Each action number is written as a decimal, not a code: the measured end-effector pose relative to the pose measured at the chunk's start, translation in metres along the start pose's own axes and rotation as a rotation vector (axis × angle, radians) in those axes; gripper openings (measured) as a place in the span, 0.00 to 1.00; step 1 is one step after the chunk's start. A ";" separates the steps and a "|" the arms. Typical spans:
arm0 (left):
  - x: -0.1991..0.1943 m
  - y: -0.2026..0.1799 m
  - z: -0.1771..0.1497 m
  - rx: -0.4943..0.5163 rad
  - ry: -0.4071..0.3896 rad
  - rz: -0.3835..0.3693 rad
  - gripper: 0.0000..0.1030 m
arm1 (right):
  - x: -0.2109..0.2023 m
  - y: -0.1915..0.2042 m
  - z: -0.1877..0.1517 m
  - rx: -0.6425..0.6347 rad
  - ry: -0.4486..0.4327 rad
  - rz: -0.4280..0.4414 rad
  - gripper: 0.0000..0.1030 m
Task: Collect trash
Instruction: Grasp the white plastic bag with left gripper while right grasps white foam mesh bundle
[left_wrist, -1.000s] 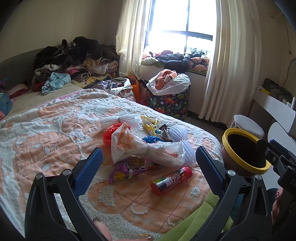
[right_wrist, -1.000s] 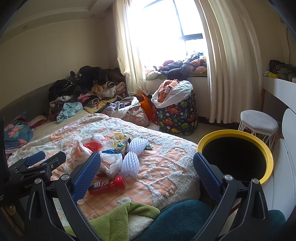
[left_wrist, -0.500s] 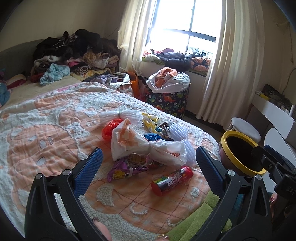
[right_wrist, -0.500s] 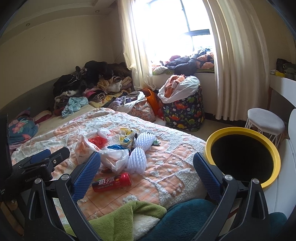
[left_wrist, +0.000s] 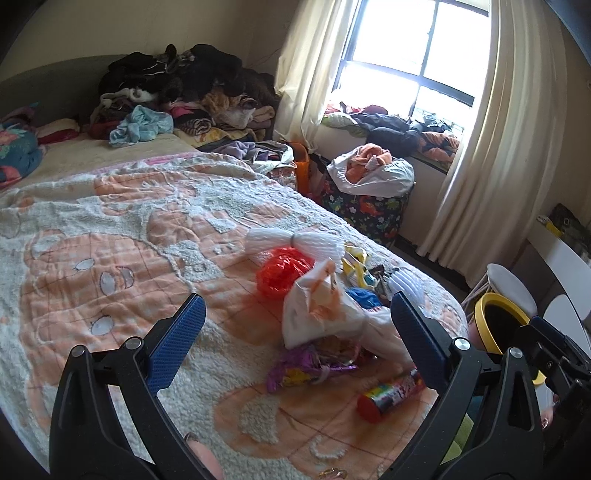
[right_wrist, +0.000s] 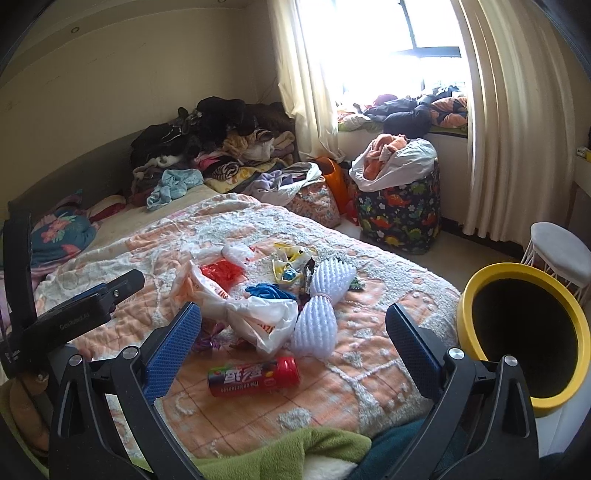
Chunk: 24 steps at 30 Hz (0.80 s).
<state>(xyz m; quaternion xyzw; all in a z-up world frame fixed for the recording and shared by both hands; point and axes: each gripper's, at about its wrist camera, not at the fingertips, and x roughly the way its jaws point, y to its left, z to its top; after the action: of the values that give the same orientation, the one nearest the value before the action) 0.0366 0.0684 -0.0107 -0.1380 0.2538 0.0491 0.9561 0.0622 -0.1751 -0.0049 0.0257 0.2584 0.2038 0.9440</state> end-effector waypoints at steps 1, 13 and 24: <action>0.003 0.002 0.002 -0.003 0.000 0.004 0.89 | 0.004 -0.001 0.002 0.004 0.004 -0.002 0.94; 0.051 -0.002 0.008 -0.010 0.089 -0.081 0.89 | 0.059 -0.040 0.018 0.078 0.121 -0.061 0.94; 0.091 0.003 -0.002 -0.070 0.241 -0.127 0.82 | 0.135 -0.062 0.019 0.163 0.347 0.022 0.72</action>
<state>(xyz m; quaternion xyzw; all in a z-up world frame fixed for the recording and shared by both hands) 0.1141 0.0732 -0.0582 -0.1921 0.3558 -0.0196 0.9144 0.2002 -0.1769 -0.0619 0.0695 0.4325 0.1938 0.8778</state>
